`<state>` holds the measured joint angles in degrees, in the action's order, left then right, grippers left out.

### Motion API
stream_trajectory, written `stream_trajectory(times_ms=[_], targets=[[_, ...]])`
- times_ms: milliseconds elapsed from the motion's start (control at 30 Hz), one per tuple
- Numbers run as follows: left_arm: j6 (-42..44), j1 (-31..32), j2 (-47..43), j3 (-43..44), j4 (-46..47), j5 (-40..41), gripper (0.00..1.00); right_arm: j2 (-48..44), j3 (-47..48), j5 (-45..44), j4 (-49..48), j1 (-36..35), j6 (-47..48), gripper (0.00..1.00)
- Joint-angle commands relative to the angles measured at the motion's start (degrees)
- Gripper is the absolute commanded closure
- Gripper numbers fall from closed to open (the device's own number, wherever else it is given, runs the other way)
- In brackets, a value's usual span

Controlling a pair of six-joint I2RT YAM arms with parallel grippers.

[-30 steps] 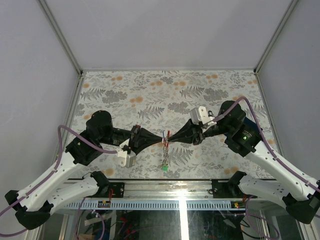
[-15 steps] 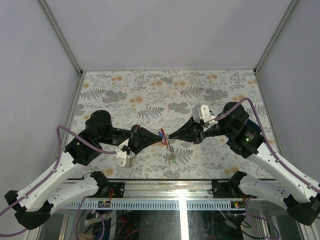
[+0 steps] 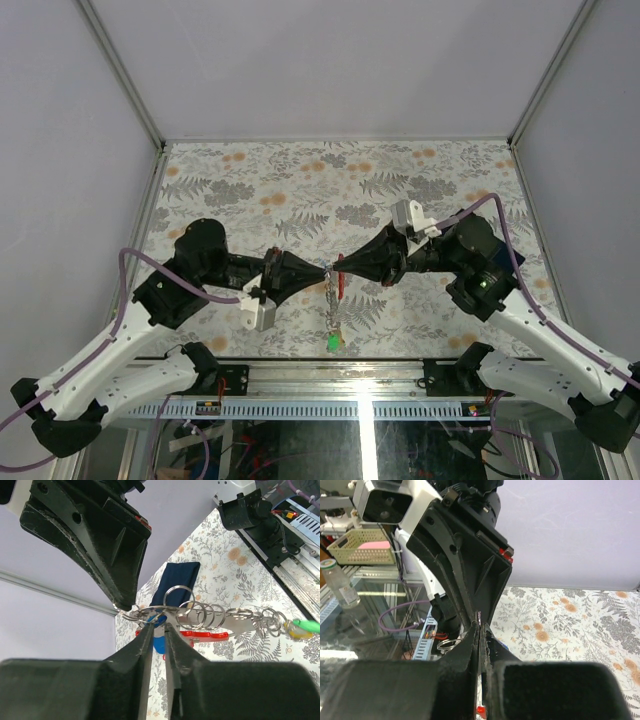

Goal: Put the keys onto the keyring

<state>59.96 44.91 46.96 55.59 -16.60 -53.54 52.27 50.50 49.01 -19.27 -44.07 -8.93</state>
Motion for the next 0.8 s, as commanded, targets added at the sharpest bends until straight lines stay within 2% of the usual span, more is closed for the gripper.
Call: stream_trajectory(times_ms=[0,100,200,367,600,767], targets=[[-1.39,0.14,-0.10,0.82,1.74,0.69,0.84,-2.66,-1.28,-5.43,-14.15,0.33,-6.45,1.00],[-4.02,0.10,-0.46,0.49,3.44,1.78,0.77,-3.33,-2.21,-6.90,-15.52,0.35,-6.89,1.00],[-10.43,0.12,-1.99,-1.38,9.66,4.52,0.73,-4.11,-2.66,-7.09,-14.73,0.36,-5.06,1.00],[-34.64,0.09,-5.12,-6.99,29.05,16.51,0.70,-5.08,-1.65,-5.66,-8.50,0.31,1.12,1.00],[-56.66,0.14,-6.53,-9.69,40.60,28.34,0.69,-6.23,-0.89,-6.51,-4.56,0.37,4.95,1.00],[-68.38,0.14,-5.99,-13.35,52.13,27.35,0.66,-6.08,-0.82,-8.90,-7.40,0.31,4.13,1.00]])
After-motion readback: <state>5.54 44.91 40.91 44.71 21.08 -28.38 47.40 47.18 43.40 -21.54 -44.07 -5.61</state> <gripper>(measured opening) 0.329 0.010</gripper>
